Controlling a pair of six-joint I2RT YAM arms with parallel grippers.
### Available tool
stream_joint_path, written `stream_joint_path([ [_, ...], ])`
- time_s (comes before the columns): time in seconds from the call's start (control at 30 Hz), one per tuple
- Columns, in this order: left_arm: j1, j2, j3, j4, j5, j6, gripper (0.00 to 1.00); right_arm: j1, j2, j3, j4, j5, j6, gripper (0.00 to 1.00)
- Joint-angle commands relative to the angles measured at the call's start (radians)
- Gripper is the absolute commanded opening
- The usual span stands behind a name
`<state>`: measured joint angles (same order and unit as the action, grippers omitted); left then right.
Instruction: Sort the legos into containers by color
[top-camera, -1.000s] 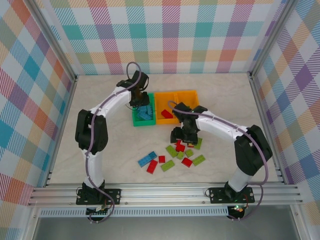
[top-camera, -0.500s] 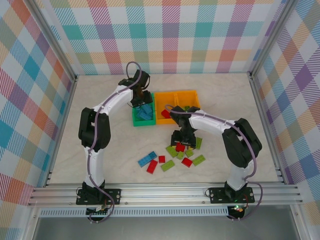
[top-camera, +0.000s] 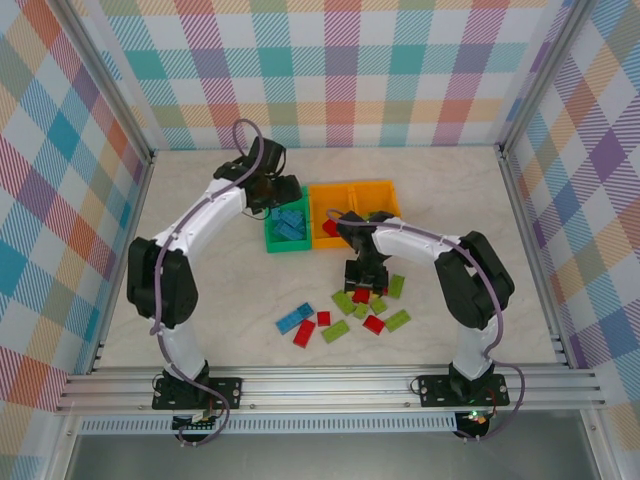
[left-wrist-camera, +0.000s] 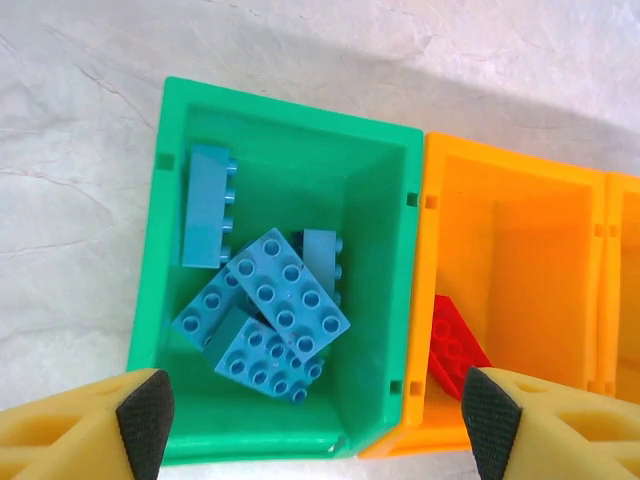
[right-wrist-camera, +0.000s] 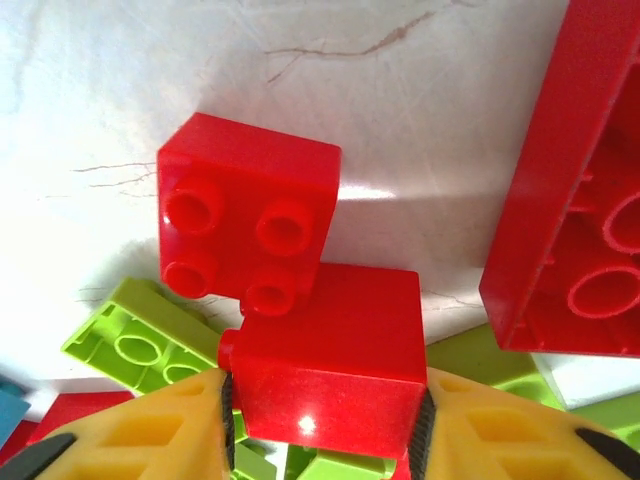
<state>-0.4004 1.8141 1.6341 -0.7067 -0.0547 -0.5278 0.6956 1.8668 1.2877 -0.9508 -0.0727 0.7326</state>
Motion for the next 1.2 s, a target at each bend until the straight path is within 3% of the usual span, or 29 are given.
stream_joint_path([
  [0.0,0.019,-0.079,-0.079,0.014,-0.032,-0.007,0.79,0.004,-0.005,0.033,-0.040,0.008,0.003,0.36],
  [0.2,0.069,-0.171,-0.194,0.030,-0.023,-0.023,0.80,0.002,-0.067,0.153,-0.117,0.041,-0.019,0.34],
  [0.4,0.087,-0.212,-0.260,0.027,-0.028,-0.020,0.80,-0.023,-0.015,0.328,-0.192,0.056,-0.091,0.35],
  [0.47,0.087,-0.217,-0.272,0.026,-0.029,-0.023,0.80,-0.025,0.005,0.352,-0.216,0.052,-0.117,0.39],
  [0.7,0.087,-0.249,-0.316,0.044,-0.029,-0.041,0.80,-0.021,-0.053,0.162,-0.160,0.016,-0.131,0.56],
  [0.97,0.087,-0.261,-0.343,0.050,-0.022,-0.058,0.83,0.002,0.007,0.102,-0.096,0.000,-0.125,0.65],
  [1.17,0.087,-0.285,-0.368,0.044,-0.038,-0.060,0.87,0.005,0.030,0.089,-0.064,-0.007,-0.103,0.66],
])
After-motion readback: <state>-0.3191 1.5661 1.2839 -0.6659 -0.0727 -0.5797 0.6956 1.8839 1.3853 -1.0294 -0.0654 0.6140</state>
